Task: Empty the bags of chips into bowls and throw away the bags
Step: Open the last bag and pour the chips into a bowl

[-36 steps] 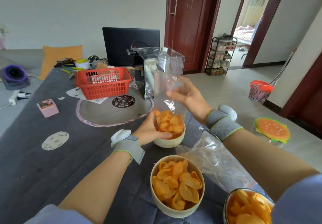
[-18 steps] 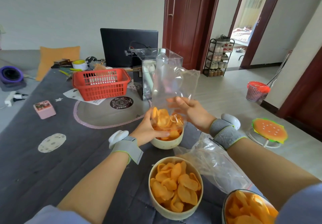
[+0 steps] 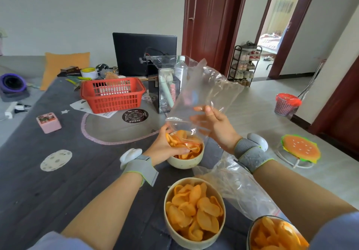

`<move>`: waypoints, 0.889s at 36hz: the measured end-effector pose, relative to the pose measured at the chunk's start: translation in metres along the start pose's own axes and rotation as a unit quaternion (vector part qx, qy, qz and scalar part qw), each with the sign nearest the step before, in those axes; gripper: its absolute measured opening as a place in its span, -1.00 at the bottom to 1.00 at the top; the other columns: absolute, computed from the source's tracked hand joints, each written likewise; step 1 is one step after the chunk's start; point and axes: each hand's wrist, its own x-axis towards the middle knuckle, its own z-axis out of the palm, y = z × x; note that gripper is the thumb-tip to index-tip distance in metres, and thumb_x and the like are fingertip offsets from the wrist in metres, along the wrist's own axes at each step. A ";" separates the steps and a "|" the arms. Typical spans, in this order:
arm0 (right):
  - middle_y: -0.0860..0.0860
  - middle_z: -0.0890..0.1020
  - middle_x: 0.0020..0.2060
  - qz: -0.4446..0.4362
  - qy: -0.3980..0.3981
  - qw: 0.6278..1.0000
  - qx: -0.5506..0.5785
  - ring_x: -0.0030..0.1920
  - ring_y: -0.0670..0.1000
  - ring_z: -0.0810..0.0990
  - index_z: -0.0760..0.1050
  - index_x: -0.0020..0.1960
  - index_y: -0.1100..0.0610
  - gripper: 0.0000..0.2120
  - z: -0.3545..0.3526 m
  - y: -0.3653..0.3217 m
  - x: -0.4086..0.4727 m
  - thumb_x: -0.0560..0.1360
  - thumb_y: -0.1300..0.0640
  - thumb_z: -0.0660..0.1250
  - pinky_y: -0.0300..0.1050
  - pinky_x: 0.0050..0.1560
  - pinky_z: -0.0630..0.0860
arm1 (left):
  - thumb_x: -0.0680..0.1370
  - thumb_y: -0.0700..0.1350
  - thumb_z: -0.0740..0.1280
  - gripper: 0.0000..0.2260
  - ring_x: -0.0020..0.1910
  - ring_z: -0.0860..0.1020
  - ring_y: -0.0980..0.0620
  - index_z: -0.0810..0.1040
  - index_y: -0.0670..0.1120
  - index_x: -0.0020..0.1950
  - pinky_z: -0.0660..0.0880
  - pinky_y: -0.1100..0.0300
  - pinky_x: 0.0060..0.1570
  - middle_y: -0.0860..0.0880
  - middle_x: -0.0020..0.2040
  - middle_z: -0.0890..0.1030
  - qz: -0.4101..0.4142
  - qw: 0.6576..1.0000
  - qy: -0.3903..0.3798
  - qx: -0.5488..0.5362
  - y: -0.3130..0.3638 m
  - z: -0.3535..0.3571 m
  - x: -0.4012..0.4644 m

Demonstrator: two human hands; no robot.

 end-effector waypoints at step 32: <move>0.06 0.61 -0.47 0.088 0.173 0.962 0.192 -0.43 0.01 0.64 0.43 -0.20 0.19 -0.84 -0.095 -0.039 -0.037 0.53 0.29 0.15 -0.17 -0.37 0.62 | 0.49 -0.24 0.28 -0.83 0.07 0.56 -0.16 0.63 -0.21 0.00 0.40 0.16 0.07 -0.22 0.05 0.62 0.062 0.944 0.218 0.238 0.039 -0.004 -0.014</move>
